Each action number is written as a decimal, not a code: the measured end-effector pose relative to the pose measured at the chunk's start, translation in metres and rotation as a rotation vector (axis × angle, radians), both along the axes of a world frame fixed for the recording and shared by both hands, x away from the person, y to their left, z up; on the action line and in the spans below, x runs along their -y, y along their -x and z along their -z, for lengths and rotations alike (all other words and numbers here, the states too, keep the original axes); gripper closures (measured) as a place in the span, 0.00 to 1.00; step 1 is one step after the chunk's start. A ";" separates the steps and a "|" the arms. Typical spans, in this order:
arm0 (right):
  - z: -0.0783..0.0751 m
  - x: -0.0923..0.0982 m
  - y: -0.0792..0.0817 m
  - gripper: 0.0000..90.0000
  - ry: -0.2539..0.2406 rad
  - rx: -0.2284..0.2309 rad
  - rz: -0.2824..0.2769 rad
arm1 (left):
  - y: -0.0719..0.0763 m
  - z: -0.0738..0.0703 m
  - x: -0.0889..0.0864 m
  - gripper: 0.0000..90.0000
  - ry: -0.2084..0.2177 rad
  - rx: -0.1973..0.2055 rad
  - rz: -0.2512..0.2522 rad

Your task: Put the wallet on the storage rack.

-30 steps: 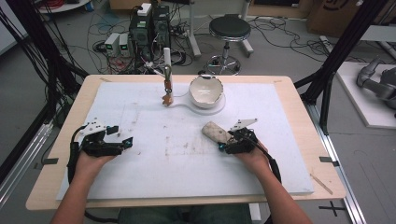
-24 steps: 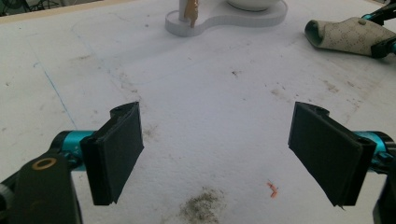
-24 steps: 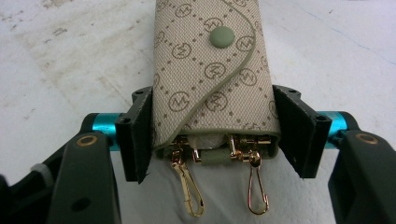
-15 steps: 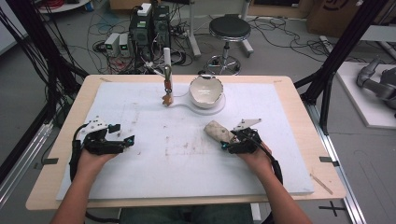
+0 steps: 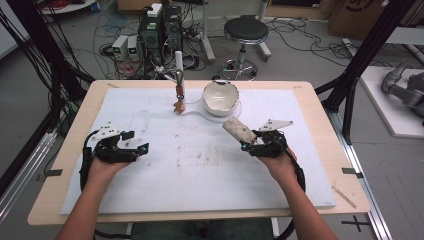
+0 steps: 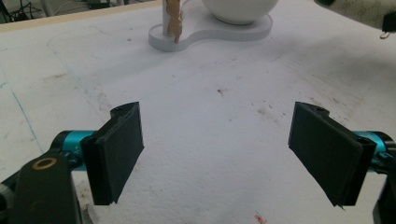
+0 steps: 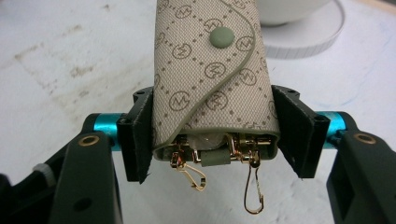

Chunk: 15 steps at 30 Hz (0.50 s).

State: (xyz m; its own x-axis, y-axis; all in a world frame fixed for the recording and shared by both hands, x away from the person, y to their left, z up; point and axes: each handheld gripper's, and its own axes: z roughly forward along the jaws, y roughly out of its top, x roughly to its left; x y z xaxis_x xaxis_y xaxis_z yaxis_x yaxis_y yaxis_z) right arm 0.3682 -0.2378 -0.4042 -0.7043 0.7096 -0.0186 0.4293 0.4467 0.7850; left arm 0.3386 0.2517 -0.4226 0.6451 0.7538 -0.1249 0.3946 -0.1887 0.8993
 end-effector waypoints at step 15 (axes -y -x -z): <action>-0.030 -0.009 -0.038 0.41 -0.016 0.044 0.013 | 0.001 0.001 -0.005 0.20 -0.017 -0.002 -0.019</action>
